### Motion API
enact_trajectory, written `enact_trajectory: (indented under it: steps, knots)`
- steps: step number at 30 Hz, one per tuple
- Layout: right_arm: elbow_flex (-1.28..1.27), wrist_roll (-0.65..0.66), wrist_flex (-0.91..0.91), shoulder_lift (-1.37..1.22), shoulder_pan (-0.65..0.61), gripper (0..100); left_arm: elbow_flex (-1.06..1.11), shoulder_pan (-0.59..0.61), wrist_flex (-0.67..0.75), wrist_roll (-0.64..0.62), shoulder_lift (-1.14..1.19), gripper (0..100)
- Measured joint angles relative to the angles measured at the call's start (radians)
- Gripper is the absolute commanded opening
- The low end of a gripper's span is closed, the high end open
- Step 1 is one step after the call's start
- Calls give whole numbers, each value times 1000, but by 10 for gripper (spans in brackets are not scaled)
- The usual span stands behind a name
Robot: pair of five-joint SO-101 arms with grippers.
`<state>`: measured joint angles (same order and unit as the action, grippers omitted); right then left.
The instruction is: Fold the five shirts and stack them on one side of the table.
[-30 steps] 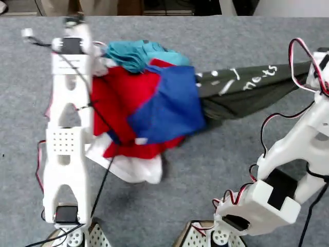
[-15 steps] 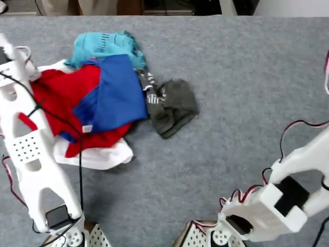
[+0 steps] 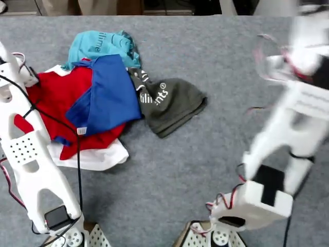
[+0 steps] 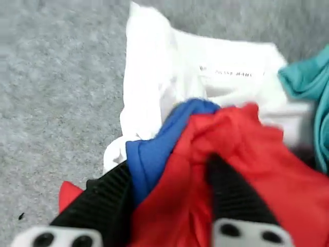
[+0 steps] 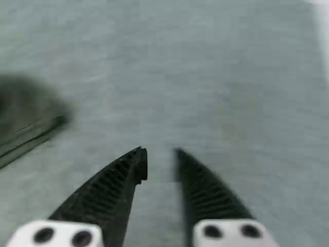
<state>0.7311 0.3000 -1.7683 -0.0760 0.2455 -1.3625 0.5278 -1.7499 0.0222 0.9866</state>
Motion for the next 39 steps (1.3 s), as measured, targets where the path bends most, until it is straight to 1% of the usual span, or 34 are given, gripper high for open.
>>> enact_trajectory:
  steps: [2,4,7,9,11,14,16,19,22,24,29,31,33,35,39]
  knots:
    - [-109,-8,3,0,-126,365,11,-2,0,26,0,271]
    - [-226,-9,46,0,-253,359,31,-2,0,49,-5,271]
    - [-382,-26,167,-9,-428,357,95,3,0,66,-71,272]
    - [-450,-61,259,-54,-511,359,158,6,0,75,-157,271]
    - [-462,-114,353,-127,-555,359,250,6,0,74,-253,271]
    - [-439,-229,465,-279,-575,359,423,0,0,74,-381,271]
    - [-381,-288,489,-391,-574,359,537,-8,0,77,-459,271]
    - [-247,-331,477,-568,-572,357,680,-9,0,77,-557,271]
    - [-72,-341,413,-736,-572,341,779,-11,0,77,-615,271]
    - [58,-342,354,-838,-572,275,816,-11,0,77,-637,271]
    - [416,-342,190,-1068,-572,5,868,-11,0,77,-649,271]
    - [552,-342,133,-1143,-571,24,870,-11,0,77,-649,271]
    - [683,-342,78,-1208,-562,2,870,-11,0,77,-649,271]
    - [789,-342,23,-1244,-543,4,870,-11,0,77,-649,271]
    - [876,-342,3,-1234,-480,4,868,-11,0,77,-649,271]
